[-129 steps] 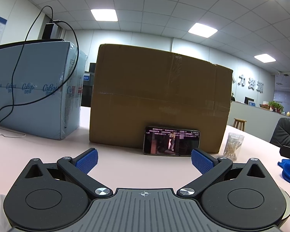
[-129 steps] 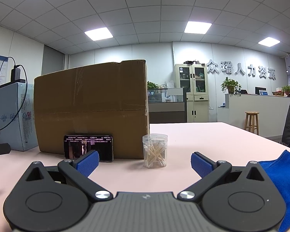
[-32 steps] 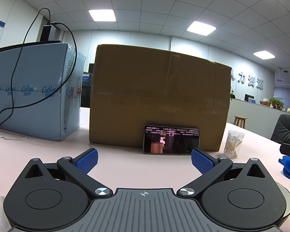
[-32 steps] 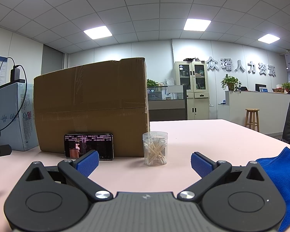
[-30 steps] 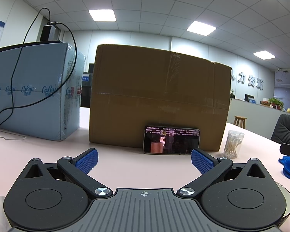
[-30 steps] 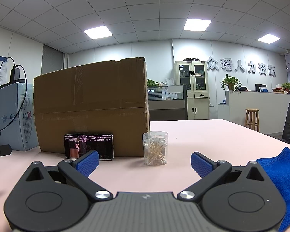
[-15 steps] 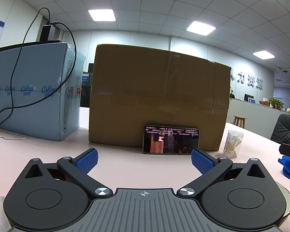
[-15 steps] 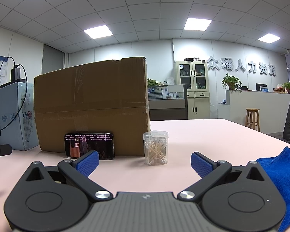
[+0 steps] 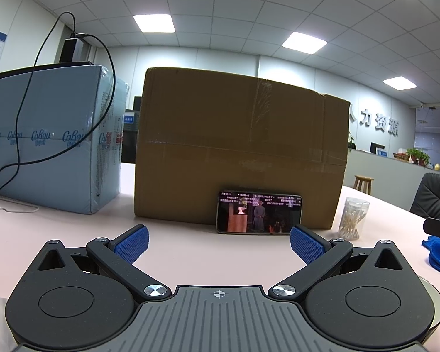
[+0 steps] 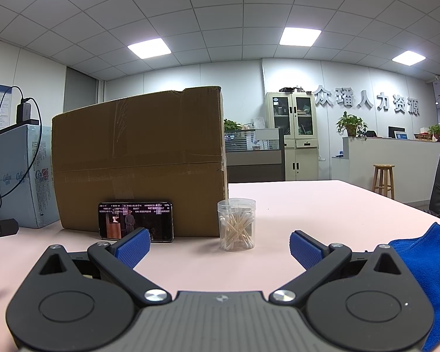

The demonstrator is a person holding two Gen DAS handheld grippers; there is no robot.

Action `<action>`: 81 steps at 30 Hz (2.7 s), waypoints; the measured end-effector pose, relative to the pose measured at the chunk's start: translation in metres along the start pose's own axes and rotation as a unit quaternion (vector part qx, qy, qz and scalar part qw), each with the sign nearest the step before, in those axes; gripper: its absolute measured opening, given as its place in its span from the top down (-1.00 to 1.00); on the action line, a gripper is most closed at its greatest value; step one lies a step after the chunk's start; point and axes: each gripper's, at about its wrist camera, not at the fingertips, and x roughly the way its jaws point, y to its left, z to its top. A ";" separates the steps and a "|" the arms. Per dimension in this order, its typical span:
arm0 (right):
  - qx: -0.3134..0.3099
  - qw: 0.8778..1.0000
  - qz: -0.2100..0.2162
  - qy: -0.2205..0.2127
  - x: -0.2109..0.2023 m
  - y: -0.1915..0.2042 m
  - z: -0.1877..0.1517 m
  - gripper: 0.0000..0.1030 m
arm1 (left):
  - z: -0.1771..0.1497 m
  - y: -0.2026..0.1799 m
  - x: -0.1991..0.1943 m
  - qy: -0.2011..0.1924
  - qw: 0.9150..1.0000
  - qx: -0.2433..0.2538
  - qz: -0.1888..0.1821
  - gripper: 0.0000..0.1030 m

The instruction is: Clean bowl

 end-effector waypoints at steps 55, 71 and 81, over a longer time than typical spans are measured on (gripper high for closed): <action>-0.001 1.000 0.001 0.001 0.000 -0.001 0.000 -1.00 | 0.000 0.001 0.000 0.003 1.000 -0.004 0.002 -1.00; 0.000 1.000 0.001 0.002 0.000 -0.001 0.000 -1.00 | 0.000 0.002 0.002 0.008 1.000 -0.005 -0.003 -1.00; 0.000 1.000 0.001 0.002 0.000 -0.001 -0.001 -1.00 | -0.001 0.002 0.002 0.008 1.000 -0.006 -0.005 -1.00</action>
